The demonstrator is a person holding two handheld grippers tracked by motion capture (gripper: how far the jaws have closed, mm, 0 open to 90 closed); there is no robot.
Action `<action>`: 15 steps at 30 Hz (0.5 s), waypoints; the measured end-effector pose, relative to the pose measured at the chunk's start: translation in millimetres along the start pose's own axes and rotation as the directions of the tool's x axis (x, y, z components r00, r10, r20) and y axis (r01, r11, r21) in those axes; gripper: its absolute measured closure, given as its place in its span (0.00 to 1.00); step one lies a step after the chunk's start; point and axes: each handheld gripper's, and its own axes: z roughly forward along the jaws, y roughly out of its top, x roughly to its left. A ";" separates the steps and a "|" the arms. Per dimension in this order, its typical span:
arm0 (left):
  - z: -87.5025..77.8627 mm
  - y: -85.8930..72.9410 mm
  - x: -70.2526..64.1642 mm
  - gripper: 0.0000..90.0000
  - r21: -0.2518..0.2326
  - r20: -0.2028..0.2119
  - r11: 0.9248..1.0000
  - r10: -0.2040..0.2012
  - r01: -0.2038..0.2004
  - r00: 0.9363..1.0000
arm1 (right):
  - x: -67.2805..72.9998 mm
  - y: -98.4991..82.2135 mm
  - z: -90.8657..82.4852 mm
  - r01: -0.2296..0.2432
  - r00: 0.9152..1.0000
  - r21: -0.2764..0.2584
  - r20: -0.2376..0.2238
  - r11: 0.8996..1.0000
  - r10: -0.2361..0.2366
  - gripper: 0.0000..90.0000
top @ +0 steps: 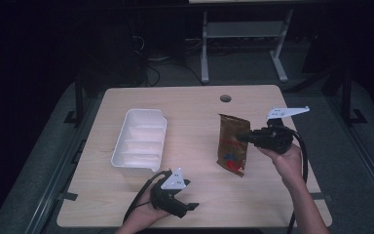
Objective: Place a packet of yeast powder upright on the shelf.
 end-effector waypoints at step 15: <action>-3.0 -4.1 4.6 0.23 -0.008 -0.019 1.000 -0.011 0.011 1.000 | 11.7 27.3 21.1 0.046 0.998 -0.002 -0.047 0.999 -0.046 0.87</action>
